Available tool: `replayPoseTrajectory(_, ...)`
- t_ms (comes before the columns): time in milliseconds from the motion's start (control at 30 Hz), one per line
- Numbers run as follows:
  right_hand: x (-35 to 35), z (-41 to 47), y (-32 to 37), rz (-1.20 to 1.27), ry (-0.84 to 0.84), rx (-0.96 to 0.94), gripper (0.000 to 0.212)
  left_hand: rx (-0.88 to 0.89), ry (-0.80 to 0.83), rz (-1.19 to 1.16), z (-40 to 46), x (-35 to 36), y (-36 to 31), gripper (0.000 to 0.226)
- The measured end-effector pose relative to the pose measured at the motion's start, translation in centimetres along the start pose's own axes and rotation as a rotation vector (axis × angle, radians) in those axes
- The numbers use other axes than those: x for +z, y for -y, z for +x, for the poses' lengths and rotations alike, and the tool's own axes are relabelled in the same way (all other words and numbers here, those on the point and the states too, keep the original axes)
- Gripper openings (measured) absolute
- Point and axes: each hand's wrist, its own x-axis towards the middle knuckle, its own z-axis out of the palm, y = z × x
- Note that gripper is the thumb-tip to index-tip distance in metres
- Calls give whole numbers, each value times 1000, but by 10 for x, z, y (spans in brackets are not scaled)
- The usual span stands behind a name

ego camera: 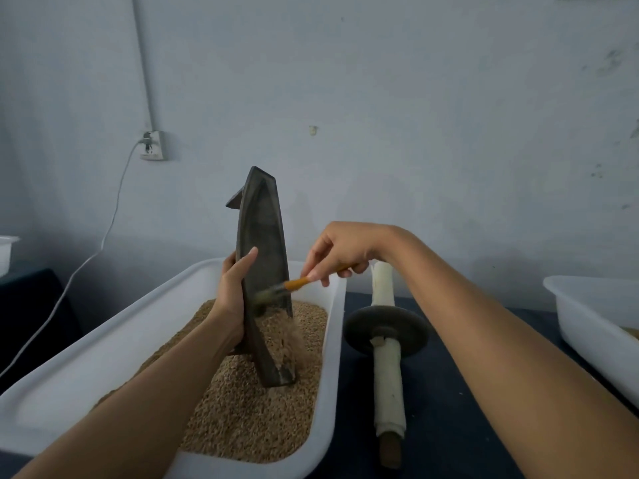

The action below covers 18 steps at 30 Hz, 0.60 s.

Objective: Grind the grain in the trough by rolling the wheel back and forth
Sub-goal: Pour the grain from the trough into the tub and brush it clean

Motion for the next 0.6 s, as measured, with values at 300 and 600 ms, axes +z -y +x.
replayPoseTrajectory(300,29,28,8,14,-327,-122,19,-9,40,-28,-2,0,-1,54)
replayPoseTrajectory(600,0,-8,4,-20,99,26,20,14,6,-12,1,0,0,52)
